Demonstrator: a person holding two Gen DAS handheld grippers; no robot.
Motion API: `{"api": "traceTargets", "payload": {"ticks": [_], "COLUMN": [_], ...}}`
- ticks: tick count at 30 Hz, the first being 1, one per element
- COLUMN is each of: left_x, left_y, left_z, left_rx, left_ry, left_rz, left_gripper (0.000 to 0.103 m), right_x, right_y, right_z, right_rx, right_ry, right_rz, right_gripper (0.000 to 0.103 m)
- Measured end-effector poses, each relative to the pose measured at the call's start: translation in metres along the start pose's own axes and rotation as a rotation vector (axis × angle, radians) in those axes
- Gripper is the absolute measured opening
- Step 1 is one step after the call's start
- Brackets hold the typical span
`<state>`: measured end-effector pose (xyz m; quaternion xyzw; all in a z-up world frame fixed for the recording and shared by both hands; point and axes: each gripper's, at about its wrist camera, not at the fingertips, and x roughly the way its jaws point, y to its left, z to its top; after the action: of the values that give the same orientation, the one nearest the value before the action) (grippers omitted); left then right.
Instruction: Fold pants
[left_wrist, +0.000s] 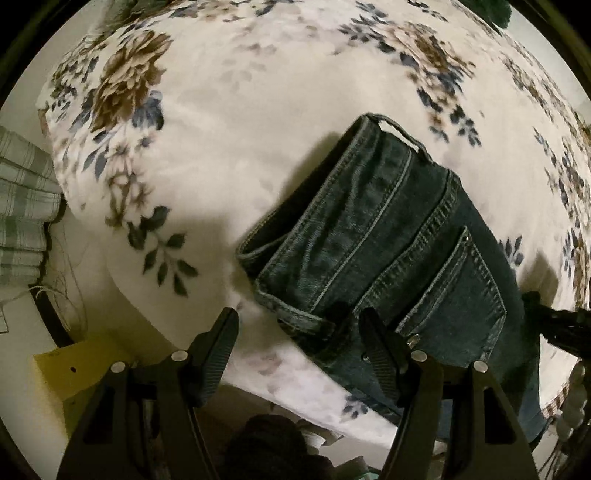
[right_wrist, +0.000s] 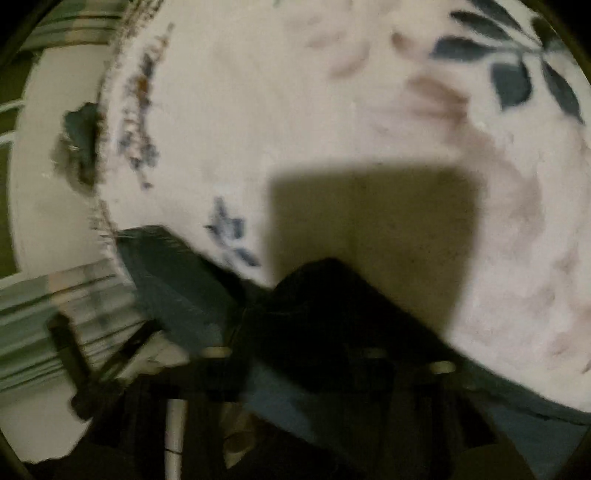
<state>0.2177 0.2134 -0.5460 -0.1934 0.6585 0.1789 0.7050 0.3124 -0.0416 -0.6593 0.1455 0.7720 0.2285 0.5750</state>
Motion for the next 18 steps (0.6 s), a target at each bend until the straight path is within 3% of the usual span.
{"api": "traceTargets", "payload": {"ticks": [1, 4, 8, 13, 17, 18], "left_x": [0.003, 0.006, 0.007, 0.005, 0.001, 0.002], "left_y": [-0.008, -0.005, 0.005, 0.020, 0.026, 0.027], "left_z": [0.002, 0.000, -0.001, -0.001, 0.006, 0.009], "left_rx": [-0.001, -0.018, -0.029, -0.039, -0.064, -0.073], "left_ry": [0.008, 0.022, 0.034, 0.041, 0.036, 0.034], "left_rz": [0.002, -0.010, -0.020, -0.049, -0.100, -0.108], "left_gripper": [0.066, 0.065, 0.065, 0.065, 0.065, 0.065], "right_x": [-0.004, -0.030, -0.059, -0.057, -0.058, -0.047], "right_y": [0.001, 0.008, 0.006, -0.011, -0.010, 0.002], "right_z": [-0.003, -0.012, -0.013, 0.005, -0.023, -0.027], "right_rx": [-0.005, -0.023, -0.008, 0.072, 0.150, 0.161], "right_ry": [-0.033, -0.141, -0.216, -0.189, -0.173, -0.188], "right_rz": [0.000, -0.022, -0.069, -0.070, 0.020, 0.017], "right_gripper": [0.009, 0.008, 0.007, 0.009, 0.043, 0.045]}}
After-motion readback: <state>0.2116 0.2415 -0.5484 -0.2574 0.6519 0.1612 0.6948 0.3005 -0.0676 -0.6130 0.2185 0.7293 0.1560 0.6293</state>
